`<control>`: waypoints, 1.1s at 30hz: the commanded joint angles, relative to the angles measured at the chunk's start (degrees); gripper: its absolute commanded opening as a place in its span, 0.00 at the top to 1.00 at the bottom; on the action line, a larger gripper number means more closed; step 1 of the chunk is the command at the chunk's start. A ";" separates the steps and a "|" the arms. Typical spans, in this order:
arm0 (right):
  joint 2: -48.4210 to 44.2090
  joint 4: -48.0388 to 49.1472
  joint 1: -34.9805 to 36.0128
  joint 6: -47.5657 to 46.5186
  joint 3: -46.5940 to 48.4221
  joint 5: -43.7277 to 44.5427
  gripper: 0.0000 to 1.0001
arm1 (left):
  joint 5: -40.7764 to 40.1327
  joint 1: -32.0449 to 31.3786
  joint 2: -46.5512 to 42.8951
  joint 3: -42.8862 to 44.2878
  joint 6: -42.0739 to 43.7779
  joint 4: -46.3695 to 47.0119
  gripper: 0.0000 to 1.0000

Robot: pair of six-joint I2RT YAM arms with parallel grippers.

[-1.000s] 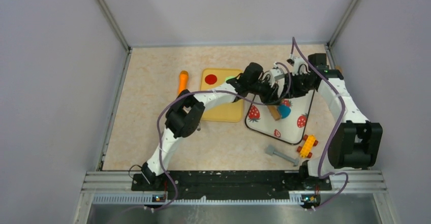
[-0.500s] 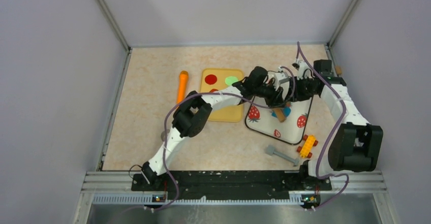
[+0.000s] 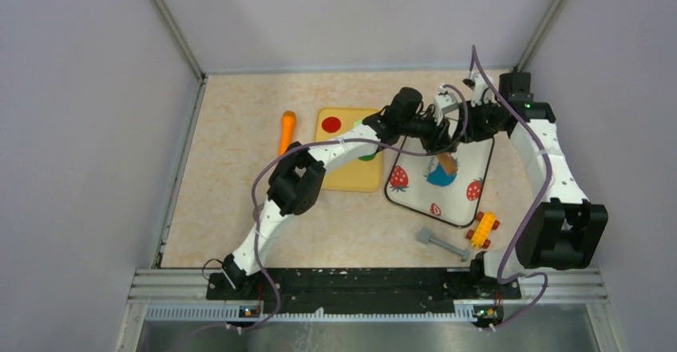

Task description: Roll out the dumpling wrappers from the dough

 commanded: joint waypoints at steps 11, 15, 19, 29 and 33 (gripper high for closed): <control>-2.77 -1.94 -4.65 -6.73 -7.22 2.93 1.00 | -5.02 -0.95 6.81 10.87 -3.26 3.12 1.00; -2.97 0.33 -4.68 -6.96 -10.60 3.71 1.00 | -5.79 -0.99 6.22 7.15 -1.62 2.93 1.00; -2.31 2.96 -4.65 -7.81 -14.37 5.82 1.00 | -5.30 -0.80 9.62 9.02 -2.24 0.84 1.00; -1.30 4.01 -5.37 -10.12 -16.34 9.21 1.00 | -5.85 -1.83 14.94 13.04 -4.62 2.45 1.00; -0.77 4.21 -5.56 -10.26 -16.45 9.52 1.00 | -5.81 -2.63 15.96 14.05 -5.09 2.79 1.00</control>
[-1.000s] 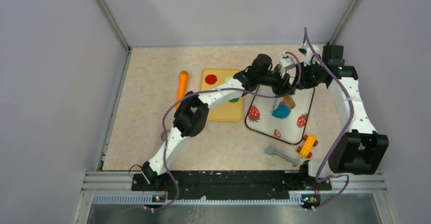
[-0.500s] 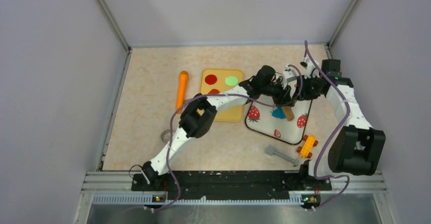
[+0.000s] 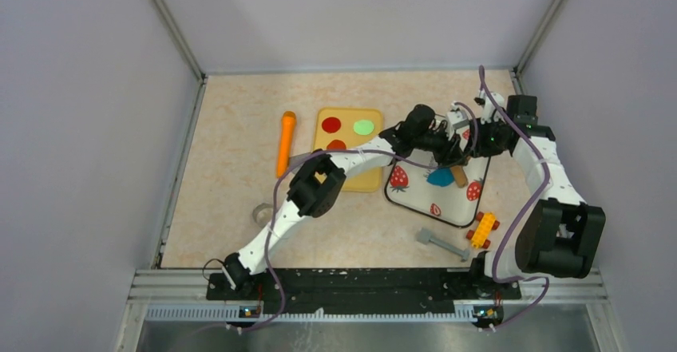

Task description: Roll out the dumpling wrappers from the dough

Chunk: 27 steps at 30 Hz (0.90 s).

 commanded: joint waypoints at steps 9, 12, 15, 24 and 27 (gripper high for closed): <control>-2.96 -10.66 0.62 -5.49 2.85 4.96 1.00 | -9.96 -0.28 -0.20 5.28 -1.54 1.65 1.00; -5.74 -13.34 0.67 -4.34 6.83 2.68 1.00 | -10.61 0.36 -3.55 5.20 -0.44 3.18 1.00; -7.24 -17.58 0.69 -2.77 10.14 -2.16 1.00 | -10.43 1.23 -9.09 0.42 0.83 4.40 1.00; -7.89 -13.55 2.01 -2.61 3.70 -4.14 1.00 | -6.85 2.38 -17.23 -14.45 4.39 2.36 1.00; -6.78 -10.39 2.09 -2.67 1.28 -3.49 1.00 | -7.20 2.37 -14.92 -13.83 4.89 2.56 1.00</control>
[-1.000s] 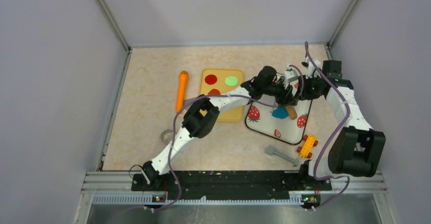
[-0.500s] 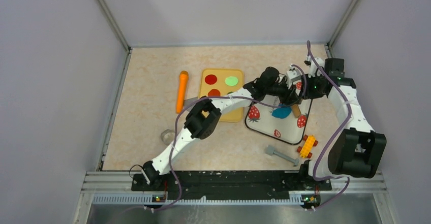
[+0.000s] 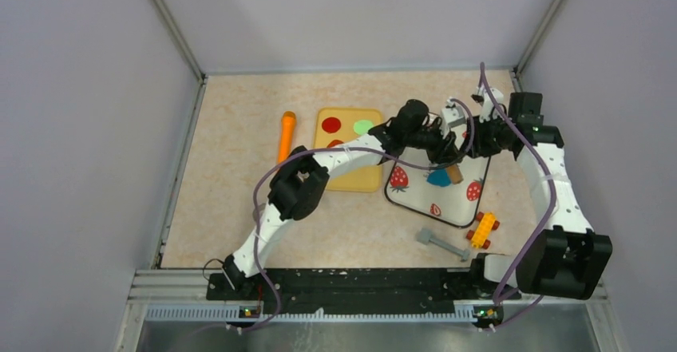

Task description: Roll out the dumpling wrappers from the dough

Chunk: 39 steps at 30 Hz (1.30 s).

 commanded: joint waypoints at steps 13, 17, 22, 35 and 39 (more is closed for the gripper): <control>4.39 5.41 0.20 -6.62 -13.26 6.71 1.00 | -5.20 1.25 17.92 19.12 -1.67 -4.96 1.00; 4.40 5.87 -0.05 -7.00 -13.90 7.42 1.00 | -5.70 0.19 19.66 22.16 -2.95 -4.15 1.00; 2.90 2.28 -0.38 -5.24 -7.57 5.11 1.00 | -7.77 -0.20 15.82 21.12 -1.97 -1.56 1.00; -4.59 -12.27 -0.38 -22.42 0.73 -7.86 1.00 | 2.55 7.48 -29.45 -38.08 17.04 10.35 0.33; -6.38 -17.60 0.20 -34.71 2.17 -15.87 1.00 | 3.30 6.60 -37.31 -48.27 27.62 12.95 0.33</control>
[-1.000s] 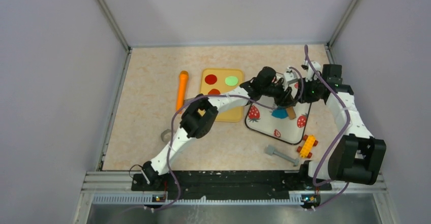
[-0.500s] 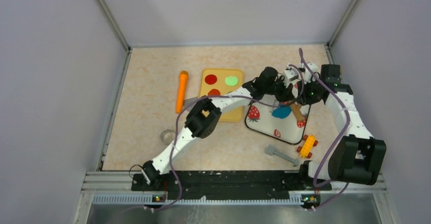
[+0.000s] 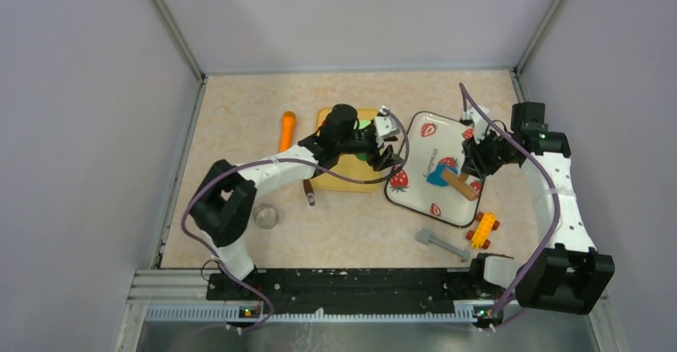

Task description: Roll out the dumpling wrappers from the dough

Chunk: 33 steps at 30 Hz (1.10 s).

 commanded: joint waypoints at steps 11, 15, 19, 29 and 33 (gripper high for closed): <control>-4.63 1.43 8.62 -7.23 10.83 -22.90 1.00 | 1.95 -10.43 0.26 -4.12 15.22 30.91 0.32; -6.39 1.23 10.55 -6.26 10.72 -22.56 1.00 | 1.92 -11.64 2.00 -1.99 14.67 30.58 0.32; -7.93 -2.12 10.68 -8.86 11.17 -21.36 1.00 | 1.69 -11.97 1.38 -1.99 15.18 29.26 0.34; -10.09 -4.93 10.77 -9.37 11.57 -22.57 1.00 | 8.76 -11.87 0.96 0.62 16.05 19.83 0.57; -9.72 -8.34 10.81 -12.86 10.97 -21.68 1.00 | 6.86 -12.89 3.23 3.33 13.24 22.33 0.54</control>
